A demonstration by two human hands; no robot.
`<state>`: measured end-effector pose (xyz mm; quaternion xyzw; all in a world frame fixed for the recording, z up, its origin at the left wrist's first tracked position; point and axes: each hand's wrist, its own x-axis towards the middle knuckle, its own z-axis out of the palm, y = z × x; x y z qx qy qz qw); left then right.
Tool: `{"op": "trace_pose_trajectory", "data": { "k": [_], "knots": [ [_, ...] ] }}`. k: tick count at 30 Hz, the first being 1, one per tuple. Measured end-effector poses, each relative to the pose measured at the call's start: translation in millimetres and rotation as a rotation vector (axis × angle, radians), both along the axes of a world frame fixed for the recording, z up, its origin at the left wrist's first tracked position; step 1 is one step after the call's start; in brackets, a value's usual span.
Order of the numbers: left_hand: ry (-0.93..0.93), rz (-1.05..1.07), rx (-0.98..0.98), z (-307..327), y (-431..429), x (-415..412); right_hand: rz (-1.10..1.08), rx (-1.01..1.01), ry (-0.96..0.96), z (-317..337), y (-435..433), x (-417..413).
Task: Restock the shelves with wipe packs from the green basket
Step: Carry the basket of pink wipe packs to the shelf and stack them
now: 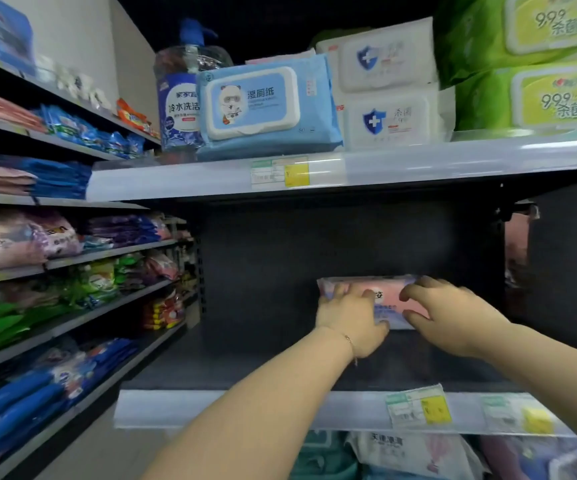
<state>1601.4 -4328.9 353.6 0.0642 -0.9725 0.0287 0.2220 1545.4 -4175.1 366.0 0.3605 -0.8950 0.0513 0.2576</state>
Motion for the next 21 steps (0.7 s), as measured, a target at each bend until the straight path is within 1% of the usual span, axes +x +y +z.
{"op": "trace_pose_trajectory", "data": {
  "k": [3,10,15,18,21],
  "knots": [
    [0.087,-0.089,0.014,4,22,18,0.009,0.025,0.071,6,16,17],
    [0.149,-0.245,0.015,-3,84,50,-0.011,0.082,0.187,6,63,57],
    [0.181,-0.339,0.023,-20,124,57,-0.064,0.078,0.17,-7,110,80],
    [0.167,-0.377,-0.016,-35,150,56,-0.124,0.089,0.17,-19,144,91],
    [0.138,-0.416,-0.009,-49,183,51,-0.178,0.079,0.144,-31,182,98]
  ]
}}
